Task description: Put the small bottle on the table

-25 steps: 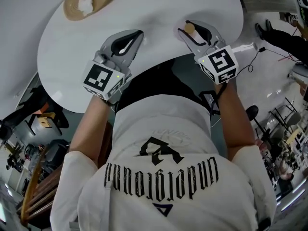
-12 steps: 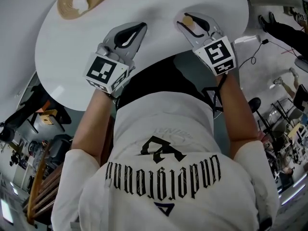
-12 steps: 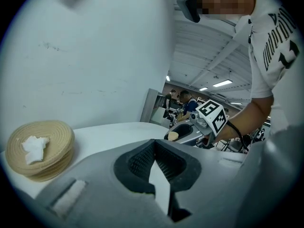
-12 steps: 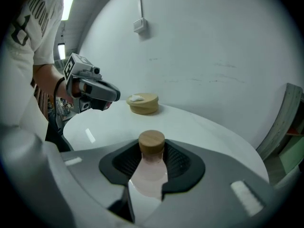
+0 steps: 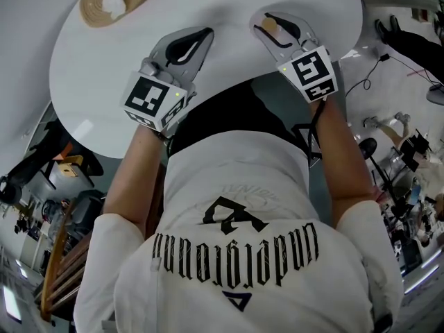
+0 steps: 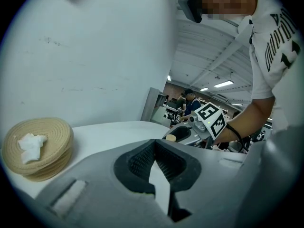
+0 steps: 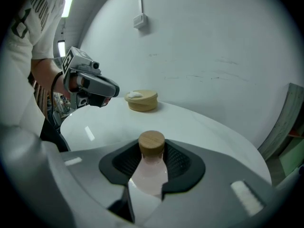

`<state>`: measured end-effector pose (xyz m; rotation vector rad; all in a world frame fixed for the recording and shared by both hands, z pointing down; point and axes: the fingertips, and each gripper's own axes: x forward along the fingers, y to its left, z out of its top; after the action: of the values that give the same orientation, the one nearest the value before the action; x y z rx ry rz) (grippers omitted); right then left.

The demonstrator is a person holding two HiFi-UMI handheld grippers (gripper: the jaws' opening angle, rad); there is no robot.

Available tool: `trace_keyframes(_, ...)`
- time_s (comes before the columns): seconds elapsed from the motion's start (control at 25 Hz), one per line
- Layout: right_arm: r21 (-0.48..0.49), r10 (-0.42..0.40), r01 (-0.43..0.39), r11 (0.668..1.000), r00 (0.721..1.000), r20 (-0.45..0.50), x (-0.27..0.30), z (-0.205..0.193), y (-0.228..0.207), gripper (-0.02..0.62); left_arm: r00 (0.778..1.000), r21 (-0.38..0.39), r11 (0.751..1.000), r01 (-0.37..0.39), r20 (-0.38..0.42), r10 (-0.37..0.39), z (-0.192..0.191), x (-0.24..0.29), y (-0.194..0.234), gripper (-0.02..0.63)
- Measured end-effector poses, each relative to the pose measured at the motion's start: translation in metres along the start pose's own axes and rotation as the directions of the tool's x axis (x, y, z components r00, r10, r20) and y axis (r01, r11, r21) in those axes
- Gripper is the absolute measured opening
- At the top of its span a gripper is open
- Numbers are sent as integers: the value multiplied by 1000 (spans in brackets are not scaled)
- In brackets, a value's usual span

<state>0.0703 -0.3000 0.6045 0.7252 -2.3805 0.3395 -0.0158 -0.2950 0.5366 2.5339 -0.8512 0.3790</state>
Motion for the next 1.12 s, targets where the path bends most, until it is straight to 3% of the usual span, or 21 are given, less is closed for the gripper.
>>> trace_keyframes(1.12, -68, 3, -8, 998, 997, -72, 16, -33, 9, 144, 1000, -1, 1000, 2, -4, -2, -11, 8, -7, 6)
